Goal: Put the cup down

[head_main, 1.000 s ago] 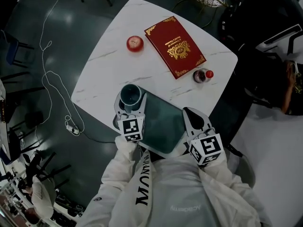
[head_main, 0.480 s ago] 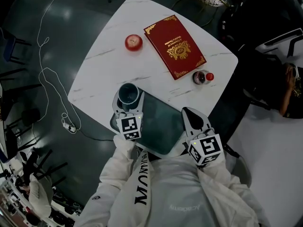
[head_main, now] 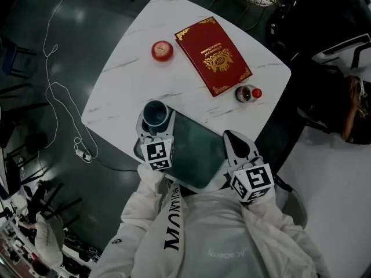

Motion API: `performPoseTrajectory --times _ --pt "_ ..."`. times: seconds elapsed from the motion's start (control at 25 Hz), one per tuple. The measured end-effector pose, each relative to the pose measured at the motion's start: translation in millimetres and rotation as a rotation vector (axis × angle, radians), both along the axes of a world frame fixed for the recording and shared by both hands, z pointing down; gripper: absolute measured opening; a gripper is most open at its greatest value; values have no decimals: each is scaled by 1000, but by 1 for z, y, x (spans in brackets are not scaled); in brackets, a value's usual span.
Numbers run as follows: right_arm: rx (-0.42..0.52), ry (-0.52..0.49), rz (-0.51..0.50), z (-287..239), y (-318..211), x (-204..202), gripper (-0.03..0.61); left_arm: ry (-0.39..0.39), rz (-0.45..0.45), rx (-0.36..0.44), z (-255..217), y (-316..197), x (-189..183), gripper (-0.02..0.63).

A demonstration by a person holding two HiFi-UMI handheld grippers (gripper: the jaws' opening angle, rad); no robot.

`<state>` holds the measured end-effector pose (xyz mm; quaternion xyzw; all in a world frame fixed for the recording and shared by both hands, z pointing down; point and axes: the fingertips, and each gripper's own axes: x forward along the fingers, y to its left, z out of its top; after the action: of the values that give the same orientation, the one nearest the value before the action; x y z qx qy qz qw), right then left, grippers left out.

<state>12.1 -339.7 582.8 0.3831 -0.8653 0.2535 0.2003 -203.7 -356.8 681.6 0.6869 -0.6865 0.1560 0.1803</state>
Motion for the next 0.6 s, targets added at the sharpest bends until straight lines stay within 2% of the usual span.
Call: performPoseTrajectory --times 0.24,0.6 --pt "-7 -12 23 -2 2 2 5 8 -10 -19 4 4 -1 382" --pt "-7 -13 57 -8 15 12 5 18 36 -71 12 9 8 382"
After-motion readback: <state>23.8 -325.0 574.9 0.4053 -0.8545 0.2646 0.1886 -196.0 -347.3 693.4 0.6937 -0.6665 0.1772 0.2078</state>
